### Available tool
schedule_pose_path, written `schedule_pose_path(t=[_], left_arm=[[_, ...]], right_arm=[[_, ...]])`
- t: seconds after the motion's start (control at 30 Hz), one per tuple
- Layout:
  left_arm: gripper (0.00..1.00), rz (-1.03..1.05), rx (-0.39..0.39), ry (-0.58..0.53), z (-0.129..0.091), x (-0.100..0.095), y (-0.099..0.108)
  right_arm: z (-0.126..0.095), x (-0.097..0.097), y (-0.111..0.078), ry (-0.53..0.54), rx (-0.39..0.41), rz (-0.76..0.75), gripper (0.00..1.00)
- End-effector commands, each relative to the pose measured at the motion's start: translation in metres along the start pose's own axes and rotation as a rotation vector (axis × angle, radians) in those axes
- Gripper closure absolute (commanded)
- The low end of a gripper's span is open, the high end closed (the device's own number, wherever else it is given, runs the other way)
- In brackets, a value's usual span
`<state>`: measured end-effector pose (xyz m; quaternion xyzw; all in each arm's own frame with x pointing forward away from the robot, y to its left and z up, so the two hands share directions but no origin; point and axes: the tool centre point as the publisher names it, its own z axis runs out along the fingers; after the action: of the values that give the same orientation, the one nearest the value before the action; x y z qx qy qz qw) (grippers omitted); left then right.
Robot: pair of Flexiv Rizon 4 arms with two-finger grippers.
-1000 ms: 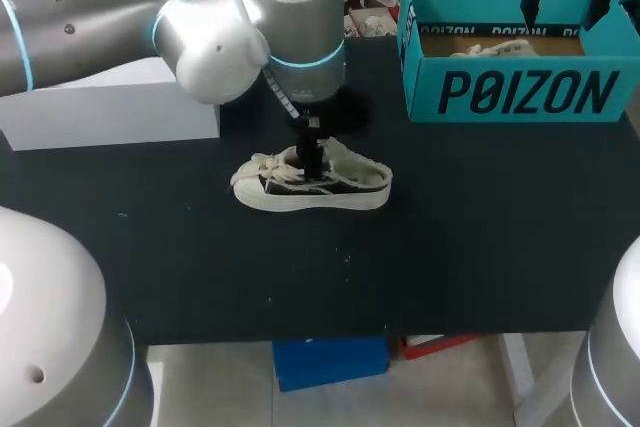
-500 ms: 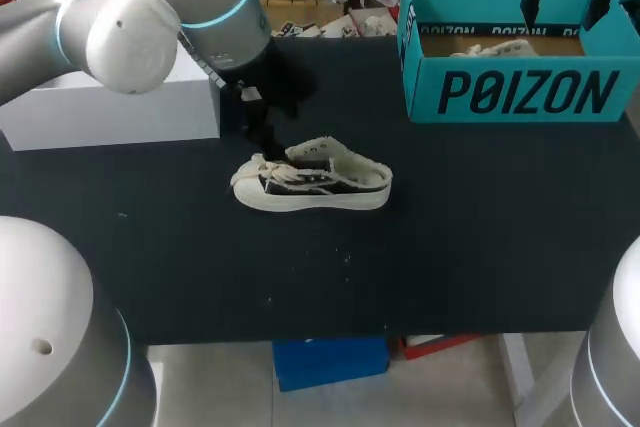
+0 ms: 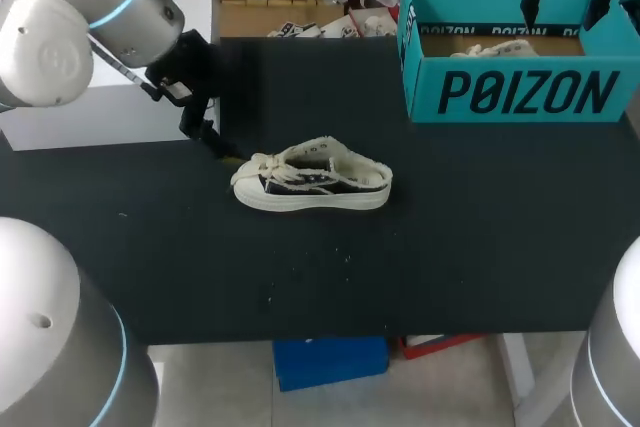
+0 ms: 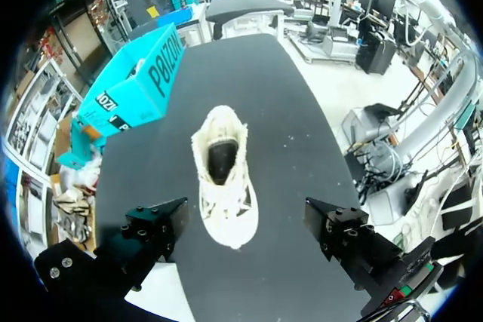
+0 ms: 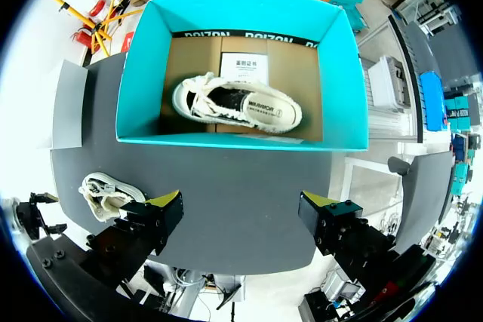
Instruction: Take the shoe out of the shoebox, open the shoe tongue, remove and reinsert the insole, then place the shoe into the shoebox
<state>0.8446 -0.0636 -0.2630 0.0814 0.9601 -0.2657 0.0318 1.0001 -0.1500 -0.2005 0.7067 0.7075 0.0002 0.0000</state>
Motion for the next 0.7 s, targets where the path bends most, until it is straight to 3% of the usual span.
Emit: schedule_pose_path(t=[0.03, 0.47, 0.6, 0.7], left_arm=[[0.0, 0.004, 0.202, -0.006, 0.0, 0.003, 0.007], [0.0, 0.004, 0.202, -0.006, 0.0, 0.003, 0.007], [0.0, 0.004, 0.202, -0.006, 0.0, 0.003, 0.007], [0.0, 0.004, 0.202, -0.006, 0.0, 0.003, 0.007]], right_arm=[[0.0, 0.0, 0.0, 0.0, 0.0, 0.0, 0.0], [0.0, 0.0, 0.0, 0.0, 0.0, 0.0, 0.0], [-0.017, 0.025, 0.01, 0.07, -0.092, -0.193, 0.0], [-0.028, 0.049, 0.004, 0.114, -0.094, -0.509, 0.0]])
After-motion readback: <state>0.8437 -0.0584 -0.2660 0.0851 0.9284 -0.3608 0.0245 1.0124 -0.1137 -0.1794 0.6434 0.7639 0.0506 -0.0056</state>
